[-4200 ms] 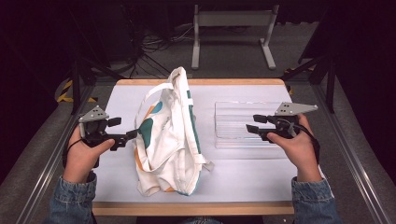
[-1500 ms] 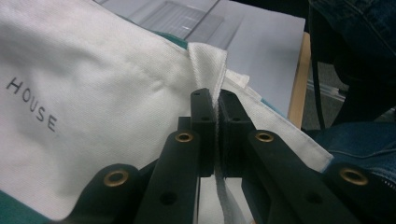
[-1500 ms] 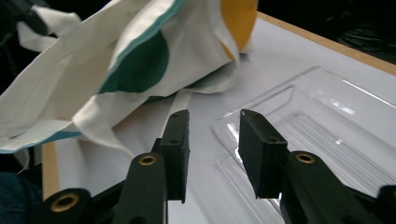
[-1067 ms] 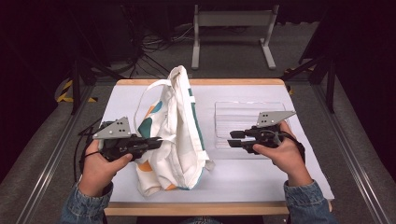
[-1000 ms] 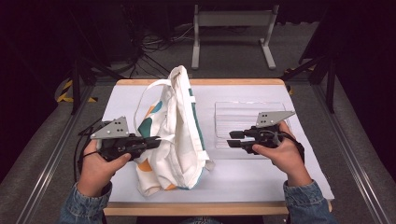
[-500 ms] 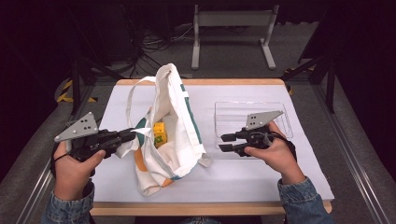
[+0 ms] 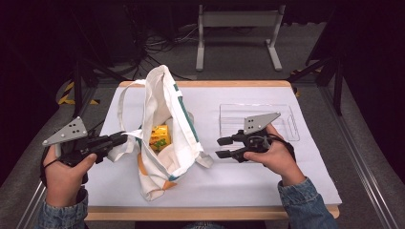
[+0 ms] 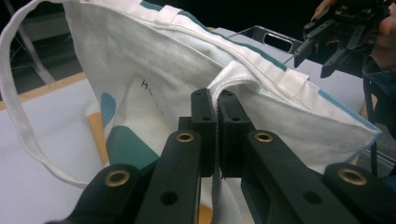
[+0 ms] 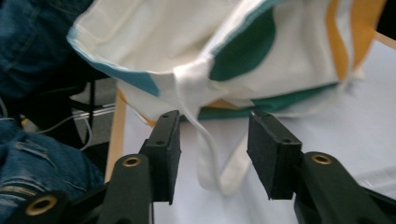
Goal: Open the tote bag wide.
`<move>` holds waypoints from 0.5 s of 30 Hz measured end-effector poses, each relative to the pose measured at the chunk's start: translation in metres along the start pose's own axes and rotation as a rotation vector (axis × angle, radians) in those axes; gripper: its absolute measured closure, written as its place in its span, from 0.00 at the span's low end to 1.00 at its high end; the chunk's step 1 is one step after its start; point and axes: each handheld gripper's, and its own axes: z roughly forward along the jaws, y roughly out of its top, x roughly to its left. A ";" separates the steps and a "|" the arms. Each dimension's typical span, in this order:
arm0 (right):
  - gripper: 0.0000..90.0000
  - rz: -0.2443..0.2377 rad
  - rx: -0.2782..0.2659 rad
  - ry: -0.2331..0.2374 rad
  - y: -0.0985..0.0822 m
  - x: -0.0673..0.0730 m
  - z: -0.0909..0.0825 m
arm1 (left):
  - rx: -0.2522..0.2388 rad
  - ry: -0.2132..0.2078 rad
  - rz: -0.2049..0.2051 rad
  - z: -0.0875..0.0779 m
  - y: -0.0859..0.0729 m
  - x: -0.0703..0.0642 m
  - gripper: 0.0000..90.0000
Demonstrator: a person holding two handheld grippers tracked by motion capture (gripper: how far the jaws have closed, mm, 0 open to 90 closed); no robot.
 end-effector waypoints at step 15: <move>0.94 -0.106 0.061 -0.008 0.002 0.005 0.046 | 0.024 0.082 -0.052 -0.018 -0.016 0.013 0.97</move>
